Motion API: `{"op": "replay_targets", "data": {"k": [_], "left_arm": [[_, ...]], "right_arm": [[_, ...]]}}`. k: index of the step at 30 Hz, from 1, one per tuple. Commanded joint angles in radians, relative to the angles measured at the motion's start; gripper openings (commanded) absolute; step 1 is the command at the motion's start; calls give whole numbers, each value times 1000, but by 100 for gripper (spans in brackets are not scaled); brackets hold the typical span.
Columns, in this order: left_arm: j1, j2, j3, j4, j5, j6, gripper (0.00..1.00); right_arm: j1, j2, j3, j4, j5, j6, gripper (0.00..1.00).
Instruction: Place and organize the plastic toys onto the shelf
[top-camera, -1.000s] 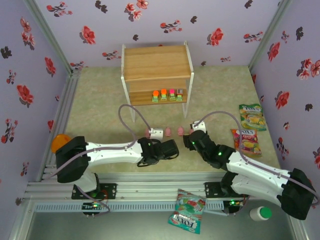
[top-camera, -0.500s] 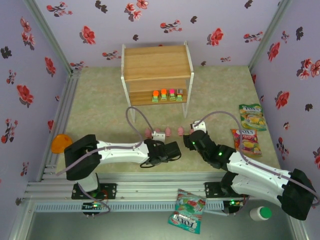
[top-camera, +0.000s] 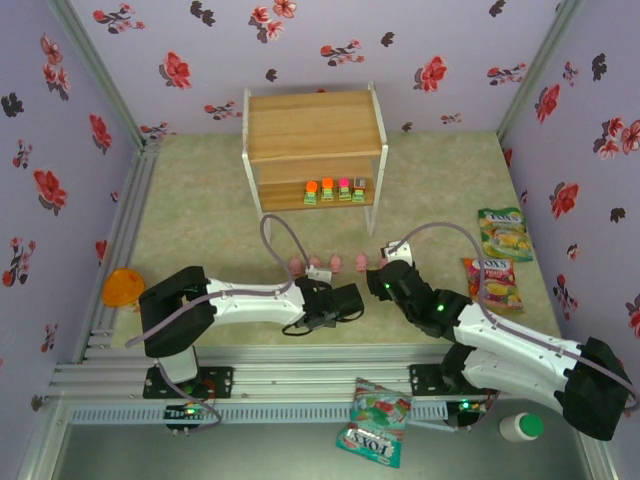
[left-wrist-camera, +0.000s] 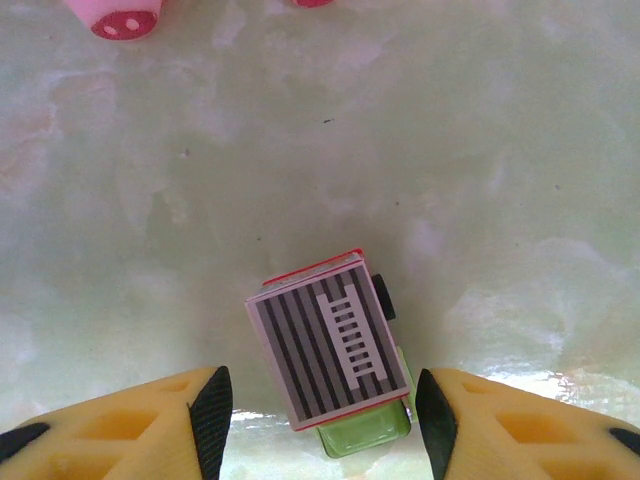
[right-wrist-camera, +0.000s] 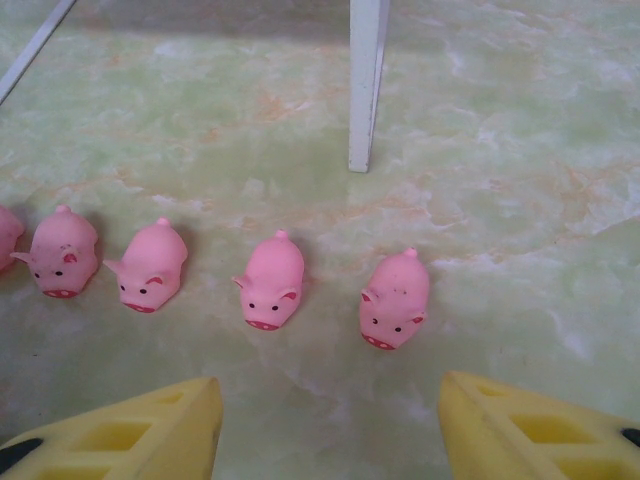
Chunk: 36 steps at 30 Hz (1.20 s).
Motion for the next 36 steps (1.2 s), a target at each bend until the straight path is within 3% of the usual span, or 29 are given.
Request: {"op": "replay_targets", "data": {"k": [1, 15, 23, 36], "left_arm": [[6, 3, -15, -8, 8, 37, 56], [2, -40, -69, -46, -25, 8, 55], [-34, -50, -49, -32, -67, 56, 55], [-35, -104, -157, 99, -78, 131, 55]], "right_arm": [[-8, -9, -6, 19, 22, 5, 60], [-9, 0, -6, 22, 18, 4, 60], [-8, 2, -5, 22, 16, 2, 60], [-8, 3, -5, 22, 16, 4, 60]]}}
